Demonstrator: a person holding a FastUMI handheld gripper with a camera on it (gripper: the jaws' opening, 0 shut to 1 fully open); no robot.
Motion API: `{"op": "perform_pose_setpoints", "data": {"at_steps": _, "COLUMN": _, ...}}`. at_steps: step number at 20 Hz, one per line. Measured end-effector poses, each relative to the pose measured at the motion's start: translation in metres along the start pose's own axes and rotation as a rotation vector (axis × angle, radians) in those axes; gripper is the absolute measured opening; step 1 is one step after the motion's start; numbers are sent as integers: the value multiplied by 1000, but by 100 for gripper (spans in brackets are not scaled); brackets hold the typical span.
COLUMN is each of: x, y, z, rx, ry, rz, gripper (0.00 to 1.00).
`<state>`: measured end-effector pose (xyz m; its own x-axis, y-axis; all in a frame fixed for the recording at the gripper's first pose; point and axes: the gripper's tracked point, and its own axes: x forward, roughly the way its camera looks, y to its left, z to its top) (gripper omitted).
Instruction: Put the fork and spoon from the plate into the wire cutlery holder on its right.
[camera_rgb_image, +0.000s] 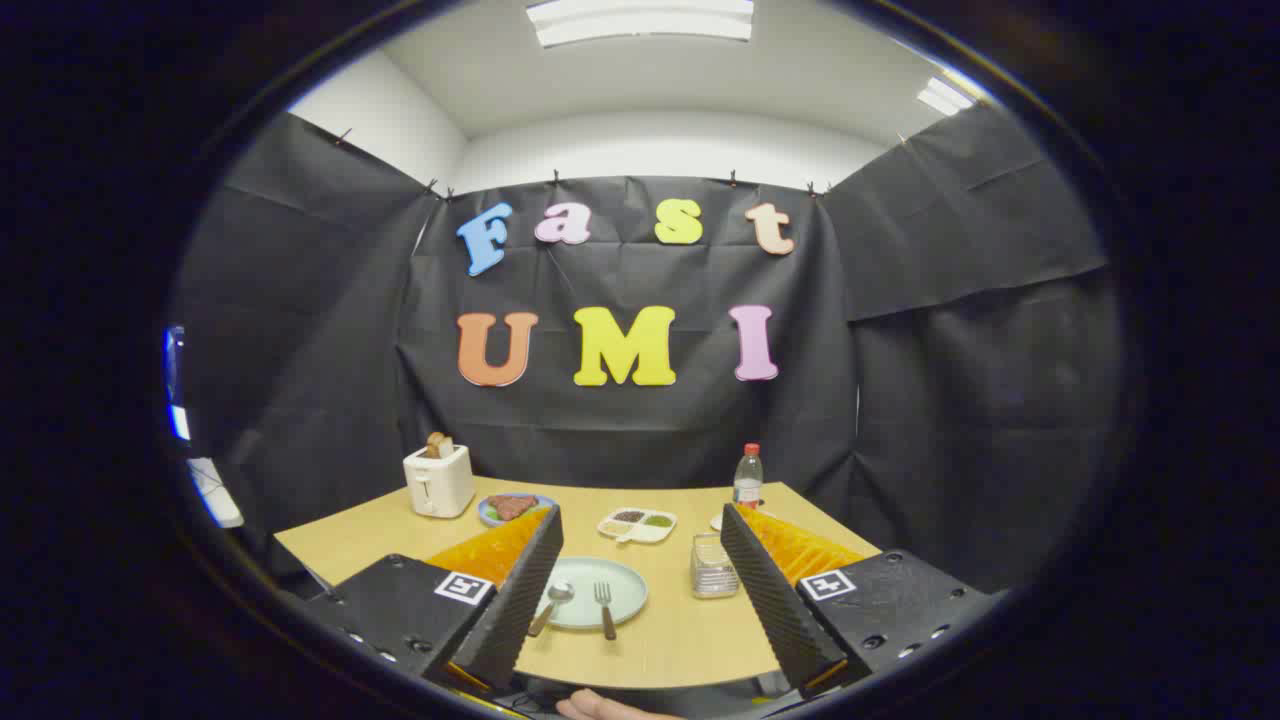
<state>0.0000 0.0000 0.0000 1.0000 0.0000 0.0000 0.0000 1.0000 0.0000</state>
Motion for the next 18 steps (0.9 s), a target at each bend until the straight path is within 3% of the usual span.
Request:
{"op": "perform_pose_setpoints", "data": {"at_steps": 6, "x": 28, "y": 9, "z": -32, "rx": -5, "ry": 67, "rz": 53, "gripper": 95}}
{"op": "perform_pose_setpoints", "data": {"at_steps": 18, "x": 44, "y": -3, "z": -24, "rx": -34, "ry": 67, "rz": 45, "gripper": 95}}
